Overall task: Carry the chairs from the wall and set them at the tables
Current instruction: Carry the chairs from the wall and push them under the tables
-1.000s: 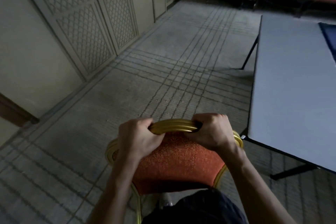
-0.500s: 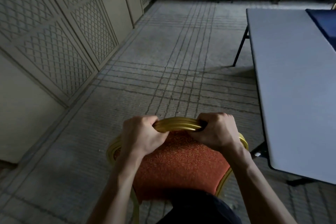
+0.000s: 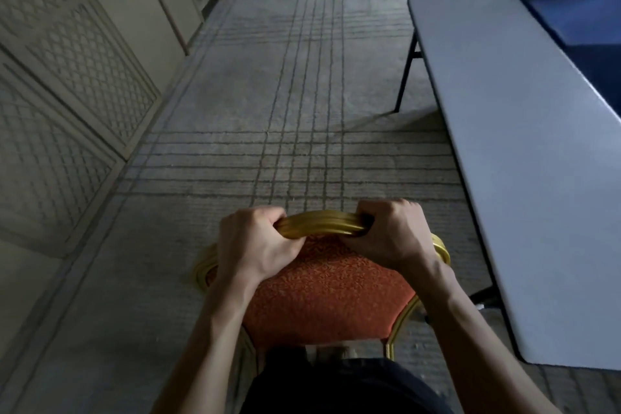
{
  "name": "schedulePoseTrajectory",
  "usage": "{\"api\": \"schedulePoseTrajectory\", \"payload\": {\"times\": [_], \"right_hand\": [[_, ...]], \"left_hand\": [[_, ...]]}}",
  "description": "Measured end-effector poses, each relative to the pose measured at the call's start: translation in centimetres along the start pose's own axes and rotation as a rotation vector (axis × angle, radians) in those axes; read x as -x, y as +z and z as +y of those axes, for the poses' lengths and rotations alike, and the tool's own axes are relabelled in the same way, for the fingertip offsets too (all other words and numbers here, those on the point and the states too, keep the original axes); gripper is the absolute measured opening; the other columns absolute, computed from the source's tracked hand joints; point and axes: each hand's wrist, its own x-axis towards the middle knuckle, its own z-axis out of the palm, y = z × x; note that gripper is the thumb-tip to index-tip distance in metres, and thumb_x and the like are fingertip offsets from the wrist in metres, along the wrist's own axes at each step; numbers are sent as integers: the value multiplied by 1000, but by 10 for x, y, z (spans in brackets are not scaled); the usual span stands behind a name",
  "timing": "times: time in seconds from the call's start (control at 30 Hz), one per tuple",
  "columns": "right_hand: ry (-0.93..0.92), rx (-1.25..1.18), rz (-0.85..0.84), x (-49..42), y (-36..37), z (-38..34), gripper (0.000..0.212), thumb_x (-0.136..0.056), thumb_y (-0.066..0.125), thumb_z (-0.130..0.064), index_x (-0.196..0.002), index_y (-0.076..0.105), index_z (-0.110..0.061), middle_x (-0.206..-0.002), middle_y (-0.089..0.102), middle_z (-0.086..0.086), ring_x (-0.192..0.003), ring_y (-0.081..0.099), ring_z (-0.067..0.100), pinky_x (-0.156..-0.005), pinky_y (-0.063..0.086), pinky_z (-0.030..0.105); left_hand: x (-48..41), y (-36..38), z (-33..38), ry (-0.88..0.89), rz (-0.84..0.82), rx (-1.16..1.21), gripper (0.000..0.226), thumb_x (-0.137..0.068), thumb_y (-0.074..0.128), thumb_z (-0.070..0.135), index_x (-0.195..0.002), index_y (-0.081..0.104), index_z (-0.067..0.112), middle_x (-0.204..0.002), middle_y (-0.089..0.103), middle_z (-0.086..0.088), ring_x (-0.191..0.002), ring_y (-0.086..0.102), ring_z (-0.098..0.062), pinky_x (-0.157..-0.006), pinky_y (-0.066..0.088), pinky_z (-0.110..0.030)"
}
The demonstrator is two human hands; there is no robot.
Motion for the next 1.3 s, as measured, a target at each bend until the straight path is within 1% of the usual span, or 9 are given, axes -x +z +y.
{"api": "schedulePoseTrajectory", "payload": {"times": [0.17,0.37,0.5,0.63,0.73,0.83,0.97,1.07,1.3], "right_hand": [[113,65,75,-47,12,32,45,-68,60,-68,-61,55,-24,-54,58,-9,-51,59,15,-56,44,26],[296,161,144,-112,19,72,40,-66,70,-63,-61,53,-27,-52,53,-11,-53,60,17,-57,44,27],[419,221,207,-151,18,91,43,-66,77,-60,-61,44,-33,-49,39,-15,-49,45,15,-55,41,27],[554,321,300,-168,10,95,46,-63,80,-55,-61,41,-32,-48,29,-19,-50,33,9,-52,26,21],[682,361,388,-173,3,101,38,-64,67,-59,-59,45,-28,-51,34,-15,-49,38,12,-52,27,22],[801,397,466,-170,-5,117,37,-63,60,-60,-58,53,-24,-51,49,-7,-48,54,23,-53,36,27],[903,471,535,-161,-13,151,41,-63,60,-61,-57,58,-20,-51,58,-3,-47,58,24,-50,39,28],[974,521,574,-152,-19,187,45,-64,61,-65,-57,58,-21,-50,58,-5,-46,58,22,-50,38,26],[1133,623,622,-133,-45,251,42,-64,72,-62,-58,61,-22,-52,61,-4,-48,61,23,-55,31,24]], "left_hand": [[-83,38,-4,120,-62,74,49,-65,82,48,-55,49,13,-47,43,7,-49,51,-18,-51,39,-30],[-197,91,0,279,-165,181,51,-67,64,63,-56,54,14,-50,53,3,-51,54,-17,-50,39,-31],[-272,123,11,362,-305,257,40,-64,69,54,-57,55,17,-51,52,7,-57,58,-15,-55,41,-31],[-326,147,35,526,-387,296,39,-62,79,47,-55,49,22,-53,53,7,-59,58,-15,-55,33,-28],[-357,162,65,656,-430,316,38,-61,83,43,-58,54,19,-56,59,3,-59,59,-20,-55,35,-28],[-381,182,105,808,-479,328,37,-60,79,47,-57,54,19,-54,57,1,-57,59,-23,-56,34,-27],[-398,213,157,961,-521,355,36,-59,70,53,-53,48,25,-51,53,2,-57,60,-24,-58,34,-27],[-408,246,201,1061,-585,334,34,-60,70,55,-56,55,25,-57,61,1,-61,62,-25,-59,38,-28],[-412,305,291,1233,-652,370,37,-65,86,46,-59,57,24,-65,68,-4,-69,67,-30,-61,34,-26]]}}
